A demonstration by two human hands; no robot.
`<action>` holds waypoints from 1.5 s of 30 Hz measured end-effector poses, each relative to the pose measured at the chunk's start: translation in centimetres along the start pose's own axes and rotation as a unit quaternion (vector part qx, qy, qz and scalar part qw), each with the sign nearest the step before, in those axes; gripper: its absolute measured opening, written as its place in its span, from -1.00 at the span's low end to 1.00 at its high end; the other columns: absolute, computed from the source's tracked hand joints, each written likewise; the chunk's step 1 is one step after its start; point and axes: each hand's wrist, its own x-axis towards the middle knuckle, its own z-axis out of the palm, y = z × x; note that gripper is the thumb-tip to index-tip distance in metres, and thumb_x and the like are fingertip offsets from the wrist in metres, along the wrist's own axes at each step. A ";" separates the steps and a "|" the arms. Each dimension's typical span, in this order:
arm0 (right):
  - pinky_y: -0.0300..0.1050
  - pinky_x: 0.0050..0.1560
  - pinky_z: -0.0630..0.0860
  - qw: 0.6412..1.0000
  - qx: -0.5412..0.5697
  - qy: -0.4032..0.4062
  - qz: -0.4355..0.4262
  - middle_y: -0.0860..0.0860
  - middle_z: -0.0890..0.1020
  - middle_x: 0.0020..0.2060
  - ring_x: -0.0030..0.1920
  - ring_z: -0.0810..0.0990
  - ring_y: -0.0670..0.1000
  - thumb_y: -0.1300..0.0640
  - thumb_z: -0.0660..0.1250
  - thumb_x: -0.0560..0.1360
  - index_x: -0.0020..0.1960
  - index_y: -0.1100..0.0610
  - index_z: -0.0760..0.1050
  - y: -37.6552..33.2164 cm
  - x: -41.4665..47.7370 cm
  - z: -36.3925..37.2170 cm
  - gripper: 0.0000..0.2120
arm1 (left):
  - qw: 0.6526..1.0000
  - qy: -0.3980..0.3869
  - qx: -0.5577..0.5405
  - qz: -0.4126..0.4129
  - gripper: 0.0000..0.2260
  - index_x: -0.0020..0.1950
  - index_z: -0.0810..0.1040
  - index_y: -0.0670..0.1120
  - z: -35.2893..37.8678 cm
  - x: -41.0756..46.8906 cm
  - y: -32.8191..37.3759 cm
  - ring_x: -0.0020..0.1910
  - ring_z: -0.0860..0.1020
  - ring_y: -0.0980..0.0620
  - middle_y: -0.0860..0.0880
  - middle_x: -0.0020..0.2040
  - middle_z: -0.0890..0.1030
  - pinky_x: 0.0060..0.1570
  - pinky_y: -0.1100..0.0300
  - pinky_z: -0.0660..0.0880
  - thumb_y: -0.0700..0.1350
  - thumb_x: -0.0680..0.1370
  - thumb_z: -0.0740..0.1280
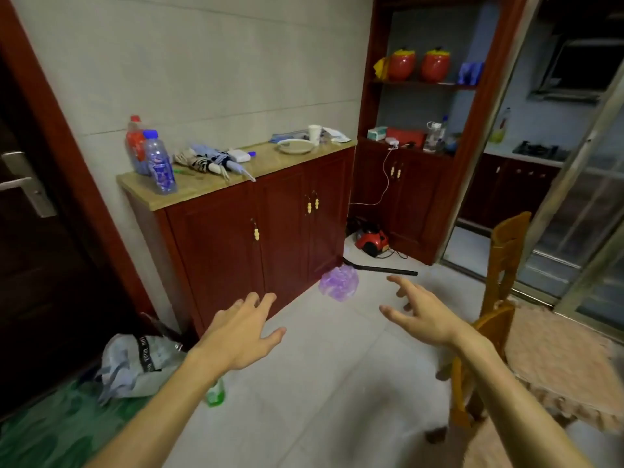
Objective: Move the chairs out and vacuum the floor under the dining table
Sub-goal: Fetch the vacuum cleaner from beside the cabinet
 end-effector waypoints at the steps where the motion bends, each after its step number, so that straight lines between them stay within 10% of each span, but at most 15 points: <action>1: -0.19 0.14 0.48 1.000 -0.001 0.002 0.012 0.07 0.39 0.39 0.14 0.46 -0.07 -0.24 0.26 0.54 0.55 -0.07 0.10 0.4 1.9 -0.1 -0.32 | 1.000 -0.003 -0.005 0.008 -0.40 0.52 0.13 0.04 0.2 2.5 -0.6 0.25 0.46 -0.09 -0.04 0.31 0.40 0.02 -0.03 0.47 0.31 0.57 0.08; 45: -0.21 0.16 0.44 0.966 0.013 0.027 0.257 0.03 0.35 0.44 0.31 0.46 0.01 -0.24 0.25 0.55 0.55 -0.11 0.07 42.9 72.8 -19.5 -0.34 | 0.964 -0.091 -0.091 0.233 -0.47 0.45 0.23 0.04 10.9 102.3 14.7 0.28 0.46 -0.09 -0.02 0.31 0.42 0.10 -0.01 0.47 0.26 0.57 0.17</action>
